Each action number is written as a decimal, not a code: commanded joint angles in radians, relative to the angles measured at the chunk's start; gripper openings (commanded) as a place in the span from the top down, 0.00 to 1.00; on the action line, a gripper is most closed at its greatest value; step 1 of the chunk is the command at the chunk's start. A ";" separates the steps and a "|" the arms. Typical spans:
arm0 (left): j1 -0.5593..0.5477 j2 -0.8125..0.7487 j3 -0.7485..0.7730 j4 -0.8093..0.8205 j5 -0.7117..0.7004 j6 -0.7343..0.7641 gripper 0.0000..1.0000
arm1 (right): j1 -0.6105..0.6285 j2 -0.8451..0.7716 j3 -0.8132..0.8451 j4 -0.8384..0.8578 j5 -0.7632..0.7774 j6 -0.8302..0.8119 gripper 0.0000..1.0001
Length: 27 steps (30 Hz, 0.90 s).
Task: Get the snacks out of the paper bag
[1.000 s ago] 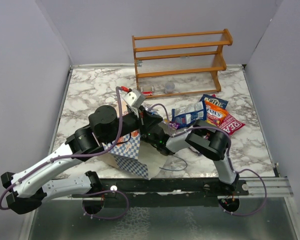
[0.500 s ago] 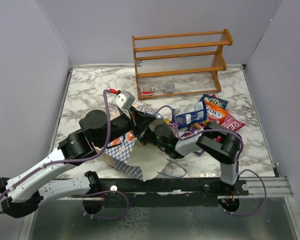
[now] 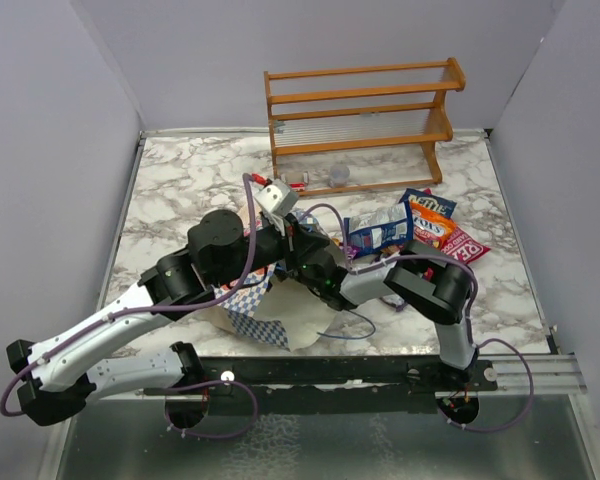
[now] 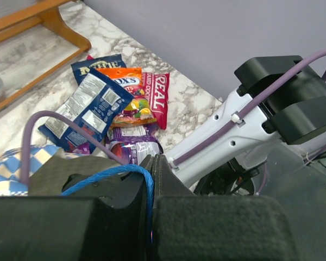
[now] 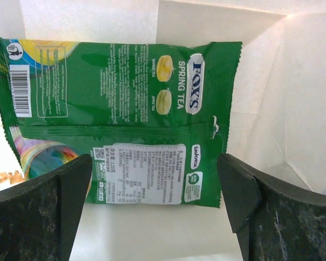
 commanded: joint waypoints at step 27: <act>-0.006 0.021 0.033 0.110 0.085 -0.019 1.00 | -0.001 0.336 0.349 -0.141 -0.085 0.079 0.72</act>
